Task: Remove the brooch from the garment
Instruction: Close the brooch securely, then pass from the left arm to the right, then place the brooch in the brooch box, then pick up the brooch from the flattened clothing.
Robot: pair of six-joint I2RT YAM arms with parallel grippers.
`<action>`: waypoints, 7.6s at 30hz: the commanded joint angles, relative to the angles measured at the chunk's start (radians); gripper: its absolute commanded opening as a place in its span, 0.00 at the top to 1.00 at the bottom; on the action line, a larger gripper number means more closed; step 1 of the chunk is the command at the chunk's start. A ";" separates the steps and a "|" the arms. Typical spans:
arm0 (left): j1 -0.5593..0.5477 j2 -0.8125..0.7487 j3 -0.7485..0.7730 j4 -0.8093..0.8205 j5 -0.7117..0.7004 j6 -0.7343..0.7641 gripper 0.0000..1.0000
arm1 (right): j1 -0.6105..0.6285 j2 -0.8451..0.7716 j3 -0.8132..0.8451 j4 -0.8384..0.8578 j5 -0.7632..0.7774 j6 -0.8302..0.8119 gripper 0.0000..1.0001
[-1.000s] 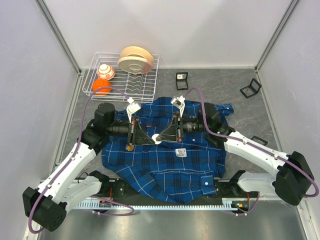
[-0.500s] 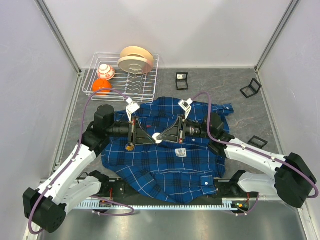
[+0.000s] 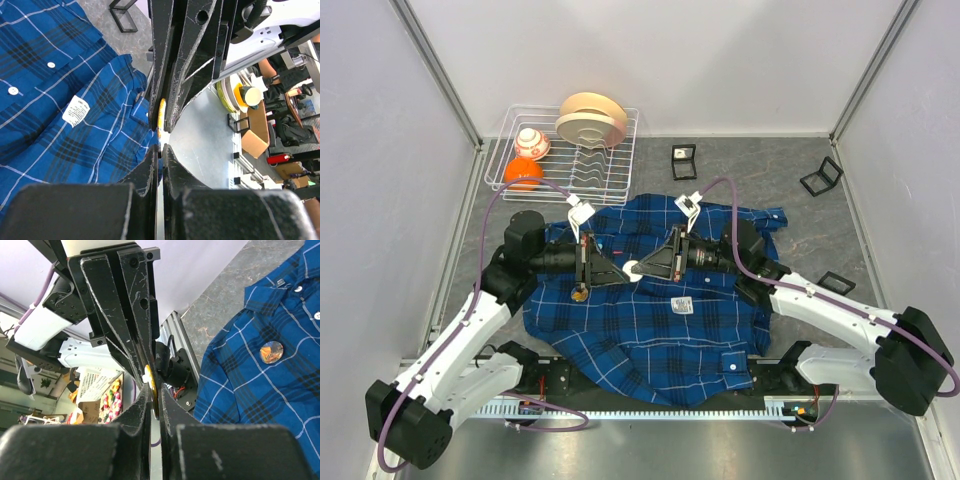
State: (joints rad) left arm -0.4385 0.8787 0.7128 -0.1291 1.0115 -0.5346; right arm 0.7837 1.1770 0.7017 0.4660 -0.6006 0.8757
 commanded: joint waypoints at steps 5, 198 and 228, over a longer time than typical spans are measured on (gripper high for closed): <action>-0.022 -0.023 -0.006 0.036 0.053 -0.030 0.98 | 0.014 0.003 -0.021 0.086 0.142 0.046 0.86; -0.045 0.120 0.039 0.135 -0.594 0.231 0.15 | -0.620 1.144 1.067 -0.377 0.283 -0.273 0.41; 0.090 0.249 -0.056 -0.503 -0.990 -0.470 0.55 | 0.094 0.502 0.299 -0.162 0.216 -0.305 0.55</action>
State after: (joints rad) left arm -0.3527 1.1980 0.7158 -0.6449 0.0807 -0.8242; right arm 0.8558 1.6451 1.0786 0.0132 -0.2188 0.4812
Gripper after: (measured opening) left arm 0.509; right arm 0.453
